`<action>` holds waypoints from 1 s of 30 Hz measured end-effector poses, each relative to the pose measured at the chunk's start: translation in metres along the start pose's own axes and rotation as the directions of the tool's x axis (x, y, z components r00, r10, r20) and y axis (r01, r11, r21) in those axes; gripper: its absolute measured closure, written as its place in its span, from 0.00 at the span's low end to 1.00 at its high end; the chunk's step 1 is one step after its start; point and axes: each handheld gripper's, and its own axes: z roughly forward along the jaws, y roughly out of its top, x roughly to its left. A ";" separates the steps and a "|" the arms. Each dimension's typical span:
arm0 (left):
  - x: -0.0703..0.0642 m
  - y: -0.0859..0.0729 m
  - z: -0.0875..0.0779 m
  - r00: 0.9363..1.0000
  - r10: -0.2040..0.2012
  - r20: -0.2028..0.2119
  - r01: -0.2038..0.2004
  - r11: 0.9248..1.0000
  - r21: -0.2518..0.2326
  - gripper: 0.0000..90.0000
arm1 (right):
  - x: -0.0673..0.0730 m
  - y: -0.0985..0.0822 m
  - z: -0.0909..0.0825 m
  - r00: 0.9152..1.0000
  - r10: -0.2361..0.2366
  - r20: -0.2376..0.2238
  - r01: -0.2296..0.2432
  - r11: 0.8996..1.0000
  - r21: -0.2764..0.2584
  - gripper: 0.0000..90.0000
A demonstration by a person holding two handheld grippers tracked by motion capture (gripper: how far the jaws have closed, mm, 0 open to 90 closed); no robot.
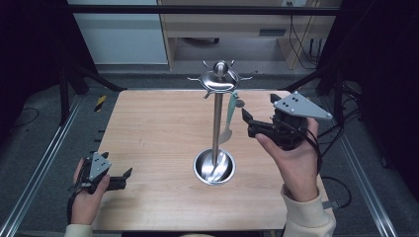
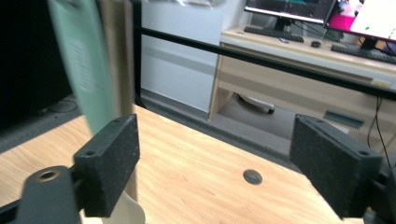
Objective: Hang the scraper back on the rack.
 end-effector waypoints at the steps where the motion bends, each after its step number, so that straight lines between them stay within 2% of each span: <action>1: 0.000 0.000 0.000 1.000 0.000 -0.002 0.000 1.000 0.000 0.02 | -0.003 -0.003 0.001 1.000 0.004 0.008 -0.004 1.000 0.000 0.15; 4: 0.000 0.000 0.000 1.000 0.000 -0.004 0.000 1.000 0.001 0.02 | -0.011 -0.012 0.004 1.000 0.002 0.026 -0.002 1.000 0.018 0.10; 9: 0.000 0.000 0.000 1.000 0.000 -0.004 0.000 1.000 0.002 0.02 | -0.025 -0.031 0.012 0.999 0.020 0.048 -0.023 0.998 0.061 0.08; 15: 0.001 0.000 0.000 1.000 0.001 -0.005 -0.001 1.000 0.004 0.02 | -0.039 -0.052 0.021 0.996 0.049 0.076 -0.057 0.992 0.113 0.10; 19: 0.001 -0.001 0.000 1.000 0.001 -0.005 -0.001 1.000 0.005 0.02 | -0.046 -0.065 0.028 0.992 0.047 0.118 -0.064 0.987 0.145 0.14; 21: 0.001 -0.001 0.000 1.000 0.002 -0.005 -0.002 1.000 0.005 0.02 | -0.048 -0.069 0.030 0.991 0.049 0.123 -0.067 0.986 0.154 0.14; 24: 0.001 -0.001 0.000 1.000 0.002 -0.004 -0.002 1.000 0.005 0.02 | -0.056 -0.088 0.040 0.988 0.054 0.145 -0.083 0.977 0.199 0.15; 26: 0.001 -0.001 0.001 1.000 0.002 -0.003 -0.002 1.000 0.005 0.02 | -0.058 -0.093 0.042 0.987 0.061 0.148 -0.092 0.973 0.210 0.15; 28: 0.001 -0.001 0.001 1.000 0.003 -0.003 -0.003 1.000 0.007 0.02 | -0.063 -0.106 0.049 0.985 0.093 0.148 -0.125 0.966 0.227 0.15; 30: 0.001 -0.001 0.001 1.000 0.004 -0.002 -0.004 1.000 0.009 0.02 | -0.066 -0.114 0.053 0.984 0.105 0.146 -0.138 0.962 0.235 0.15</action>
